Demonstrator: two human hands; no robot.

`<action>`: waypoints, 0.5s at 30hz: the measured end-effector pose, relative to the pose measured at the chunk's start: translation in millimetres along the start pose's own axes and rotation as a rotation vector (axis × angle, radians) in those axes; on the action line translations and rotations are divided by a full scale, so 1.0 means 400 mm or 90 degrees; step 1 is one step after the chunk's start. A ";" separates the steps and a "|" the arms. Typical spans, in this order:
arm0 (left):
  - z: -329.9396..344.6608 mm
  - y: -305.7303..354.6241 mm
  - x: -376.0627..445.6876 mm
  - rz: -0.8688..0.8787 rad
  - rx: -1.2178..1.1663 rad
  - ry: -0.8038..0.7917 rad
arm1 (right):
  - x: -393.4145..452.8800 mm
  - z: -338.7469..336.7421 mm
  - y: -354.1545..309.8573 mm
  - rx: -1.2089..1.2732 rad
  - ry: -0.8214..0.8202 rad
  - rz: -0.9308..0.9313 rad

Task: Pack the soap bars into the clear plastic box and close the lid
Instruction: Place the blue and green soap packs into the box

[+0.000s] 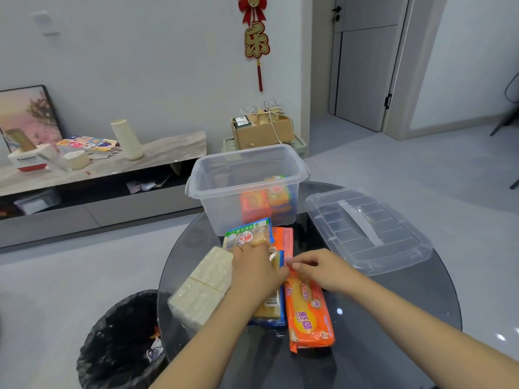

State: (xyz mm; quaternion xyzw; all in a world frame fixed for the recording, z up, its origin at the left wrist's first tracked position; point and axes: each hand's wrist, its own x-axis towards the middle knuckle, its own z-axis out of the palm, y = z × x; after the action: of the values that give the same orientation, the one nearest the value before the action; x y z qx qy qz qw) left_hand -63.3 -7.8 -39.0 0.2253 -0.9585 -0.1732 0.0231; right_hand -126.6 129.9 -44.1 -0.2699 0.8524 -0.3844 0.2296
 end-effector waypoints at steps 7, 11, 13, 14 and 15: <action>-0.089 0.029 0.025 0.047 -0.328 0.071 | 0.001 -0.041 -0.005 0.318 -0.046 -0.012; -0.110 0.047 0.046 0.051 -0.590 -0.038 | 0.007 -0.047 -0.006 0.549 -0.182 -0.040; -0.098 0.047 0.053 0.048 -0.675 -0.068 | 0.013 -0.051 0.000 0.633 -0.217 -0.048; -0.090 0.048 0.056 0.049 -0.707 -0.073 | 0.018 -0.052 0.006 0.650 -0.215 -0.051; -0.080 0.044 0.058 0.054 -0.723 -0.075 | 0.022 -0.052 0.009 0.641 -0.196 -0.051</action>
State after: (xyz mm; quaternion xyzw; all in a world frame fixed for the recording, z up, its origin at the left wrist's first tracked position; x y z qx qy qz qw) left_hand -87.6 -13.4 -3.8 0.1287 -0.7228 -0.6724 0.0939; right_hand -146.7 137.5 -36.1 -0.2121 0.5074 -0.7106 0.4387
